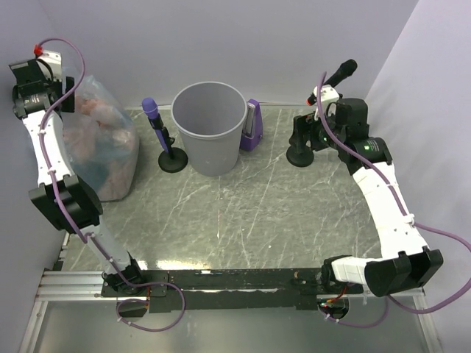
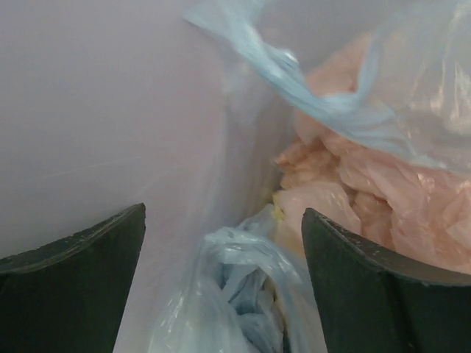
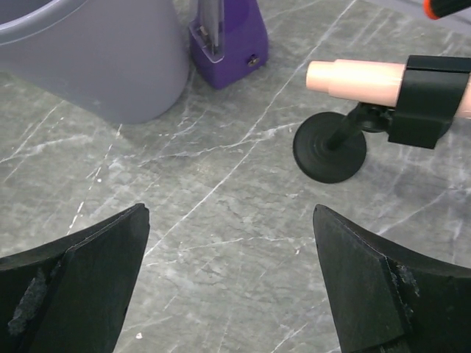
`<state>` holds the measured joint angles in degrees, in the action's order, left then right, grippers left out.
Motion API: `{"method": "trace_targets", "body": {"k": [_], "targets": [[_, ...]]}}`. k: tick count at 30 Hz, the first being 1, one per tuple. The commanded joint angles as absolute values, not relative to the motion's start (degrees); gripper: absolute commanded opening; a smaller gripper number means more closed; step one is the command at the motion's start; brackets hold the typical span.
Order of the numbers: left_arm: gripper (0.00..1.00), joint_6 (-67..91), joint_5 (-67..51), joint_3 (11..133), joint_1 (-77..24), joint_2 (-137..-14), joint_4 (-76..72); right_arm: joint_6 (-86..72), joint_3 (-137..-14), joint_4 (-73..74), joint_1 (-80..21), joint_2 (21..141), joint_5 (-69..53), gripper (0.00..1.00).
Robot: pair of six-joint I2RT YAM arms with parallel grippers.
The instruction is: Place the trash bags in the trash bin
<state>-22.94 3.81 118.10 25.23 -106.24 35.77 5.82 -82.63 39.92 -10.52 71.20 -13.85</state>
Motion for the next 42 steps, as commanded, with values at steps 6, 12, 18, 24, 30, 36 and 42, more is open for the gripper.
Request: {"method": "trace_targets", "body": {"k": [6, 12, 18, 24, 30, 36, 42], "targets": [[0.79, -21.27, -12.02, 105.58, 27.33, -93.45, 42.01, 5.45, -87.71, 40.87, -10.72, 72.59, -15.99, 0.98], [0.58, -22.58, -17.84, 91.16, 27.42, -83.77, 45.61, 5.62, -90.87, 42.19, -11.16, 76.11, -17.84, 0.98], [0.01, -27.32, -18.99, 81.57, 27.42, -76.48, 53.68, 6.76, -93.78, 42.63, -14.32, 79.71, -16.88, 0.97], [0.01, -37.52, -12.32, 76.82, 27.95, -65.23, 59.5, 7.82, -93.87, 42.89, -18.1, 81.03, -15.64, 0.97], [0.01, -38.85, -8.44, 82.95, 28.56, -62.75, 63.98, 8.26, -95.27, 43.42, -20.91, 82.88, -15.56, 0.97], [0.01, -38.58, -7.64, 86.57, 28.56, -63.01, 63.72, 7.74, -95.54, 43.42, -21.62, 84.02, -15.64, 0.97], [0.59, -32.71, -16.51, 97.37, 28.56, -69.33, 61.36, 7.73, -95.89, 42.54, -21.62, 84.02, -14.77, 0.97]]}}
